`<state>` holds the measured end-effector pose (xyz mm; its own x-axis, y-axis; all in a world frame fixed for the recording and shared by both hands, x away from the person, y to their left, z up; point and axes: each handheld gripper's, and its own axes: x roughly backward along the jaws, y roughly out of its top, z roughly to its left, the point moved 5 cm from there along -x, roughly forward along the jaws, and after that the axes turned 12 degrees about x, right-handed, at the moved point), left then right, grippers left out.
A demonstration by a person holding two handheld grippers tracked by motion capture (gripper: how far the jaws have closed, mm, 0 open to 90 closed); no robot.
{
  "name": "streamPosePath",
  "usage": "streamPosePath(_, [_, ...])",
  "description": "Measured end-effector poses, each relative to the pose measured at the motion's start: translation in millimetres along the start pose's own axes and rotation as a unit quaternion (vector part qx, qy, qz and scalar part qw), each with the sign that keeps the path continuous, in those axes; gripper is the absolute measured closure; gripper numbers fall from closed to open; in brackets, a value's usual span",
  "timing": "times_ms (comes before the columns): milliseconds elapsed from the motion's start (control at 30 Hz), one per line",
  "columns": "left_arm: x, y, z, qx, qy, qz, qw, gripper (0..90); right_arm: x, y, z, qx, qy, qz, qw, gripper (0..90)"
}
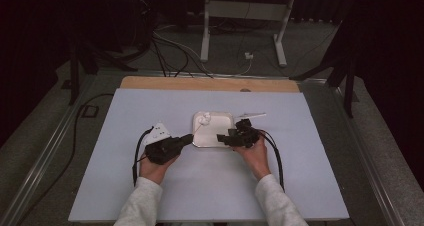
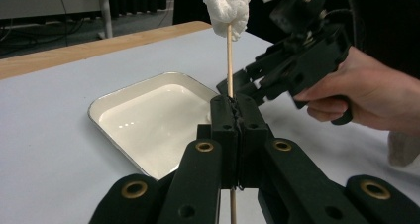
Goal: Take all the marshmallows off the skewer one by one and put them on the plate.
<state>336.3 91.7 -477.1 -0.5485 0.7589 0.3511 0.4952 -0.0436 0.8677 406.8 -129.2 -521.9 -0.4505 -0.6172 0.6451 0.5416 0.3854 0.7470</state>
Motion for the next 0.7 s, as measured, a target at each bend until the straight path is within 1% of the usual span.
streamPosePath(100, [-0.2,0.0,-0.2,0.000,0.000,0.000,1.0000,90.0,8.2,6.9,2.2,-0.007,0.014,-0.017,0.9997,27.3])
streamPosePath(200, [-0.4,-0.2,-0.2,0.000,0.000,0.001,1.0000,90.0,16.8,13.0,4.3,-0.014,0.031,-0.032,0.9989,25.0])
streamPosePath(433, [-1.7,-0.7,-0.8,0.000,0.000,0.002,1.0000,90.0,34.6,26.1,6.9,-0.022,0.055,-0.067,0.9960,24.4])
streamPosePath(533, [-2.0,-0.9,-0.9,0.000,0.000,0.003,1.0000,90.0,39.6,31.1,8.8,-0.018,0.060,-0.074,0.9953,24.4])
streamPosePath(633, [-2.0,-0.8,-1.1,-0.001,-0.001,0.003,1.0000,90.0,43.5,36.3,12.1,-0.015,0.071,-0.077,0.9944,24.5])
streamPosePath(700, [-1.9,-0.8,-1.1,-0.001,-0.001,0.003,1.0000,90.0,45.4,40.4,14.7,-0.009,0.079,-0.080,0.9937,24.6])
